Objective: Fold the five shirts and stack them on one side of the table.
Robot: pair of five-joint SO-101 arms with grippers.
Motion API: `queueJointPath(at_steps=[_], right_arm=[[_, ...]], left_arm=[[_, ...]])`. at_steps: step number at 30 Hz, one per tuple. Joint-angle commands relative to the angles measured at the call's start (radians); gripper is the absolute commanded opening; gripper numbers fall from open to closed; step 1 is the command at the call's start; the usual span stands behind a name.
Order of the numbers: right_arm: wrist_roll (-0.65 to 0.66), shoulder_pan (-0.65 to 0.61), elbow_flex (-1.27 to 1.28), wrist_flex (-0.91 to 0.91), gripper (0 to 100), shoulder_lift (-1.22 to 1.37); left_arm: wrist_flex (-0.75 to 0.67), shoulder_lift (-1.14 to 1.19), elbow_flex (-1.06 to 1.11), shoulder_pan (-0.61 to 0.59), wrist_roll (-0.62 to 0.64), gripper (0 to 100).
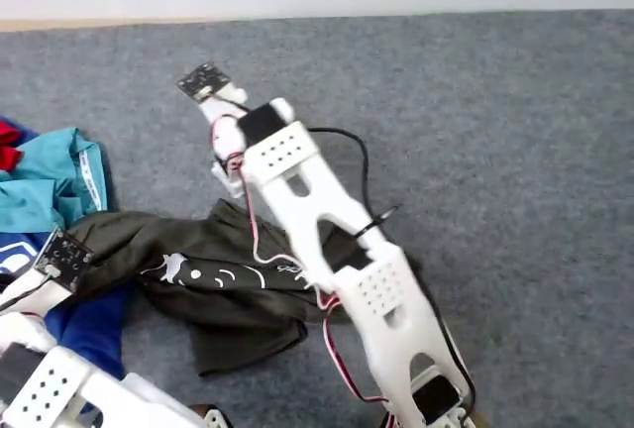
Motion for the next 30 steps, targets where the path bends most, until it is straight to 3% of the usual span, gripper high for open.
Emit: queueJointPath(at_steps=[1, 11, 30], right_arm=[[-0.06, -0.048, -0.183, 0.051, 18.0, 0.033], [-0.069, -0.105, -0.282, 0.048, 18.0, 0.154], [-0.064, -0.091, -0.282, -0.016, 14.8, 0.294]], left_arm=[[0.003, -0.02, -0.004, -0.006, 0.0, 0], [0.003, -0.02, -0.004, -0.006, 0.0, 0], [0.003, -0.02, -0.001, -0.006, 0.0, 0]])
